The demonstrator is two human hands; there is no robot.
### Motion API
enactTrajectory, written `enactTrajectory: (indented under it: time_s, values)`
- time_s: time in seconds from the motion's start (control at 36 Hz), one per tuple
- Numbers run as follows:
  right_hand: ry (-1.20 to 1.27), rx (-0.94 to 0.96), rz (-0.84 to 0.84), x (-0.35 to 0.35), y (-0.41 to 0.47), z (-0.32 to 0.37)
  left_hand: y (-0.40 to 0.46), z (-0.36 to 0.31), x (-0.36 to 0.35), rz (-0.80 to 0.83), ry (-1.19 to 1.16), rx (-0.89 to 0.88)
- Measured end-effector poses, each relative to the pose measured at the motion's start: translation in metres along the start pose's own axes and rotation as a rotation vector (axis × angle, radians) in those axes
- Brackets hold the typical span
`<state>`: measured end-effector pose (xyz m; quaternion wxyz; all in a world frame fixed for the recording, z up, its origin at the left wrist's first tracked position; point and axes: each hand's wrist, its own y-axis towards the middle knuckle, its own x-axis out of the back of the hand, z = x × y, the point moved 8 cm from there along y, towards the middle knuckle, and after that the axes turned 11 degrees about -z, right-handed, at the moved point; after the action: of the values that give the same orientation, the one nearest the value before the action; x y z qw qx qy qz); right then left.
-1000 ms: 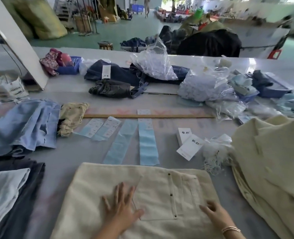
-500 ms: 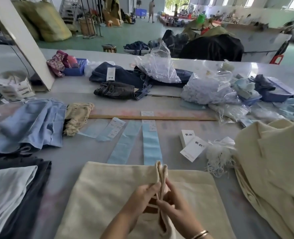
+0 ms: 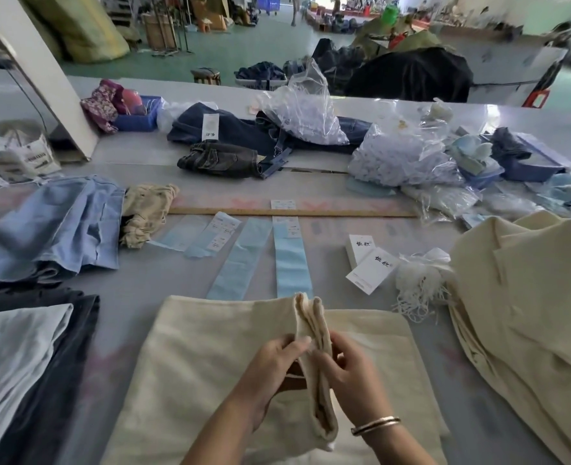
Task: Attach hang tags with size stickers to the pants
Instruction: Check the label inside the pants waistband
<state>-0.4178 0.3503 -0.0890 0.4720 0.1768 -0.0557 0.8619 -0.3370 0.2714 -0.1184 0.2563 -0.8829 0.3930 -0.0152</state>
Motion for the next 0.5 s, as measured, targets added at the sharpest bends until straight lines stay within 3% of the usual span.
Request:
enactTrajectory:
  time_s: [0.17, 0.36, 0.5]
  values:
    - [-0.103, 0.112, 0.077, -0.003, -0.002, 0.008, 0.006, -0.002, 0.01, -0.05, 0.044, -0.013]
    - [0.047, -0.016, 0.075, -0.001, -0.001, 0.006, 0.006, 0.006, 0.015, -0.102, -0.019, 0.049]
    - [-0.165, -0.062, 0.026, 0.0, 0.008, -0.009, 0.0, 0.011, 0.01, -0.151, -0.13, 0.051]
